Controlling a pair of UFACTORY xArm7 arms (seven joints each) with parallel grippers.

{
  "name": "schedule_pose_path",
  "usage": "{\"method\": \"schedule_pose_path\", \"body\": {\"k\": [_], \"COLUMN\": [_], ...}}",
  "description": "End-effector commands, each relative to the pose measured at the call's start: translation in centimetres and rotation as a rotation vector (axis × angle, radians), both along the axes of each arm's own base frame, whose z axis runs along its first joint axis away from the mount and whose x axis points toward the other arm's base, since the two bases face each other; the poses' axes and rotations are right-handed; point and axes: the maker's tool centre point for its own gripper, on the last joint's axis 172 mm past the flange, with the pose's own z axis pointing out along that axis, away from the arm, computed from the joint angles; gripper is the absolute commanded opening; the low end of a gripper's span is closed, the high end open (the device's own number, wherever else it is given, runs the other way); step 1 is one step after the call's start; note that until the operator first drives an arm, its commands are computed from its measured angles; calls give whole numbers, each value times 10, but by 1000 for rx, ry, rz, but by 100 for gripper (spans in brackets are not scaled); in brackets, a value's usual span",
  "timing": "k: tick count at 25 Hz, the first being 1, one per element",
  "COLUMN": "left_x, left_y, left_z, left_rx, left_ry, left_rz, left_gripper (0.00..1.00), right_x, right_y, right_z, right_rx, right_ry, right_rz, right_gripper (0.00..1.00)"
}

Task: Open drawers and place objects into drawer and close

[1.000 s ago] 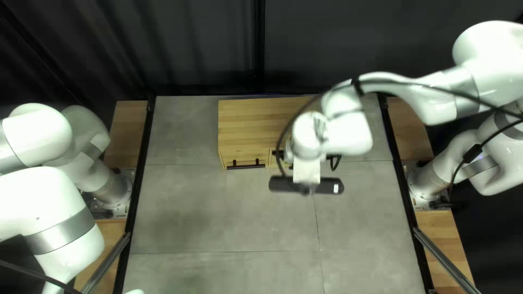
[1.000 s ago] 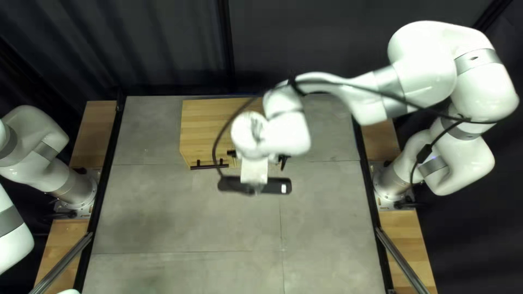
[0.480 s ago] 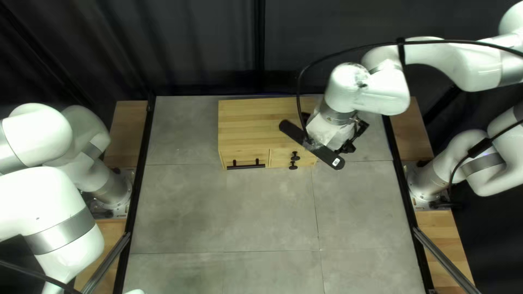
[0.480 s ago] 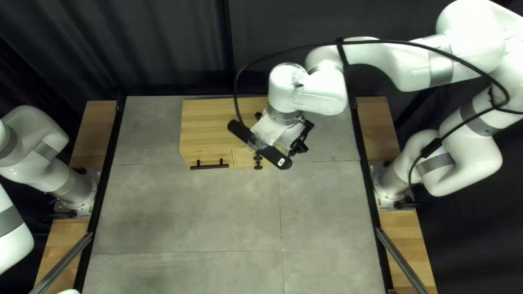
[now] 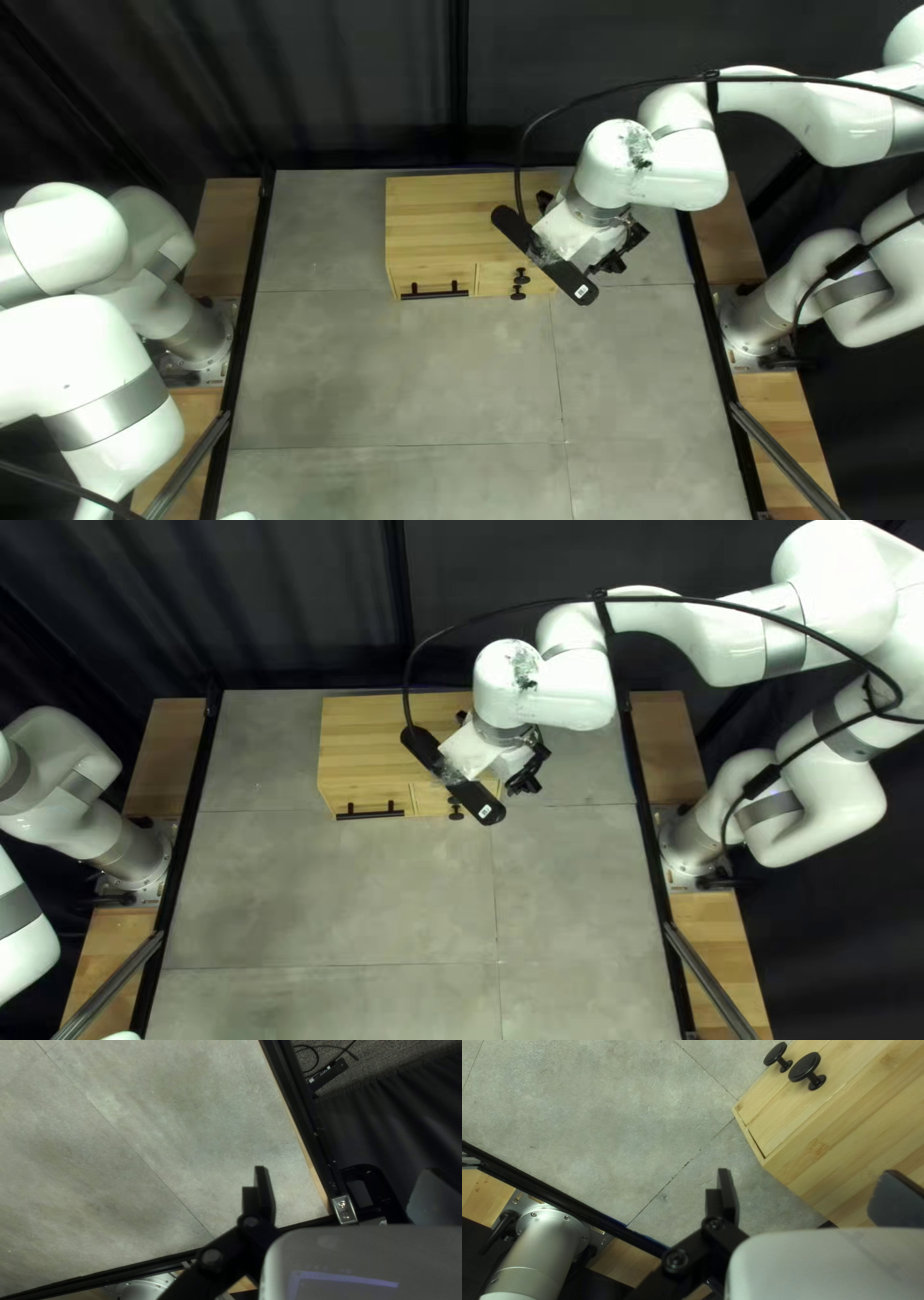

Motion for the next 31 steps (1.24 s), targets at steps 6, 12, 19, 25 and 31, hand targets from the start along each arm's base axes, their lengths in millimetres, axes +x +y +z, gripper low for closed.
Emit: {"method": "schedule_pose_path", "body": {"k": [6, 12, 19, 25, 31], "left_x": [0, 0, 0, 0, 0], "left_y": [0, 0, 0, 0, 0], "left_z": [0, 0, 0, 0, 0], "left_rx": [0, 0, 0, 0, 0], "left_ry": [0, 0, 0, 0, 0], "left_rz": [0, 0, 0, 0, 0], "left_gripper": [100, 100, 100, 100, 100], "right_x": [-28, -24, -24, -24, -24], "right_y": [-50, -50, -50, -50, -50], "right_z": [24, 27, 27, 27, 27], "right_rx": [-15, 2, 2, 2, 2], "right_ry": [11, -53, -53, -53, -53], "right_rz": [-525, -605, -605, -605, -605], "right_gripper": [100, 100, 100, 100, 100]}}
